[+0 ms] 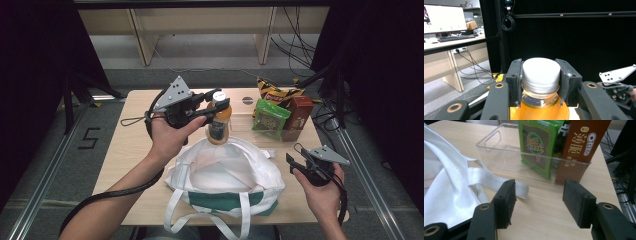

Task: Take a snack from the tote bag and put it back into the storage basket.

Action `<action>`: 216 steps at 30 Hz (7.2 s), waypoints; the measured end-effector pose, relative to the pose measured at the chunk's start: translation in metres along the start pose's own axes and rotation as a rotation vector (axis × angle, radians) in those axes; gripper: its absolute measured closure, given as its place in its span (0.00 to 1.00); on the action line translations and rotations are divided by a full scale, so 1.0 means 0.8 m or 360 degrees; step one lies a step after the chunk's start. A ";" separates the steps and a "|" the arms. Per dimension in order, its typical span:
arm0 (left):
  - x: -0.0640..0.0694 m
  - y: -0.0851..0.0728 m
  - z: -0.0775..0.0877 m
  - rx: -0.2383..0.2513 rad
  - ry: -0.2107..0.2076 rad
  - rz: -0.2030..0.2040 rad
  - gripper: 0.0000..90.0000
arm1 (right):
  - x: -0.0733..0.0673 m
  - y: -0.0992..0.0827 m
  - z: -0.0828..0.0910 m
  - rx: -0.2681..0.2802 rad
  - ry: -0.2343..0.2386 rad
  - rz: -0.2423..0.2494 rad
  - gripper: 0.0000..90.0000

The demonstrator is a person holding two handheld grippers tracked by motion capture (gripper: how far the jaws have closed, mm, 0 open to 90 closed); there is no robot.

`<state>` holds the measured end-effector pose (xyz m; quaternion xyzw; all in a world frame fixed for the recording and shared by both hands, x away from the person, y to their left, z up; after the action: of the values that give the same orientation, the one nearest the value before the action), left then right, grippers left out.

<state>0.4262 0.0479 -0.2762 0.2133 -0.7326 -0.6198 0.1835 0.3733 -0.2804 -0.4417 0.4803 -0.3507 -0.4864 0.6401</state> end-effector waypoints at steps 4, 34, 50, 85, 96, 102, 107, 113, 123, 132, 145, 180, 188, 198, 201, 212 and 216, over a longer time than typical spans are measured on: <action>-0.002 0.002 -0.005 0.0003 -0.0003 0.0008 0.65 | 0.000 -0.001 -0.001 -0.0007 0.0008 0.0004 0.49; -0.029 0.001 -0.052 0.0022 0.0045 0.0015 0.65 | -0.003 -0.005 0.002 -0.0046 -0.0030 -0.0069 0.49; -0.040 -0.018 -0.075 0.0003 0.0093 0.0043 0.65 | -0.002 -0.007 0.002 -0.0034 -0.0018 -0.0053 0.49; -0.058 -0.047 -0.116 -0.0078 0.0131 0.0062 0.65 | -0.001 -0.009 0.000 -0.0036 -0.0017 -0.0041 0.49; -0.061 -0.055 -0.125 -0.0109 0.0147 0.0073 0.65 | 0.002 -0.010 -0.003 -0.0019 -0.0008 -0.0013 0.49; -0.064 -0.061 -0.128 -0.0126 0.0159 0.0080 0.65 | 0.002 -0.010 -0.002 -0.0024 -0.0013 -0.0020 0.49; -0.066 -0.066 -0.130 -0.0136 0.0164 0.0086 0.65 | 0.002 -0.010 -0.001 -0.0029 -0.0011 -0.0015 0.49; -0.069 -0.071 -0.132 -0.0154 0.0178 0.0088 0.65 | 0.001 -0.010 -0.001 -0.0042 -0.0018 -0.0040 0.49; -0.073 -0.080 -0.135 -0.0188 0.0192 0.0093 0.65 | -0.003 -0.010 -0.001 -0.0054 -0.0002 -0.0083 0.49; -0.075 -0.087 -0.141 -0.0215 0.0200 0.0091 0.65 | 0.000 -0.010 -0.001 -0.0048 0.0004 -0.0025 0.49; -0.076 -0.098 -0.149 -0.0247 0.0203 0.0097 0.65 | 0.000 -0.010 -0.002 -0.0027 0.0006 -0.0036 0.49; -0.081 -0.120 -0.163 -0.0318 0.0222 0.0100 0.65 | -0.001 -0.011 -0.003 -0.0046 0.0006 -0.0043 0.48; -0.081 -0.123 -0.166 -0.0322 0.0222 0.0100 0.65 | -0.001 -0.011 -0.003 -0.0045 0.0007 -0.0044 0.49; -0.081 -0.129 -0.170 -0.0350 0.0223 0.0090 0.65 | 0.000 -0.012 -0.003 -0.0049 0.0013 -0.0050 0.48; -0.081 -0.131 -0.171 -0.0356 0.0225 0.0093 0.65 | -0.001 -0.011 -0.002 -0.0054 0.0009 -0.0055 0.48; -0.080 -0.140 -0.172 -0.0389 0.0225 0.0093 0.65 | -0.001 -0.012 -0.002 -0.0064 0.0010 -0.0067 0.48; -0.079 -0.143 -0.172 -0.0404 0.0227 0.0096 0.65 | -0.002 -0.012 -0.002 -0.0067 0.0008 -0.0077 0.48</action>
<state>0.5624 -0.0479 -0.3666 0.2097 -0.6396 -0.6848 0.2792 0.3716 -0.2790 -0.4514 0.4763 -0.3270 -0.5079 0.6390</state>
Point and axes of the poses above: each handheld gripper's, and its own axes: z roughly backward along the jaws, y roughly out of its top, x roughly to its right, the point moved 3 cm from there along -z, roughly forward along the jaws, and after that the axes turned 12 degrees about x, right-handed, at the moved point
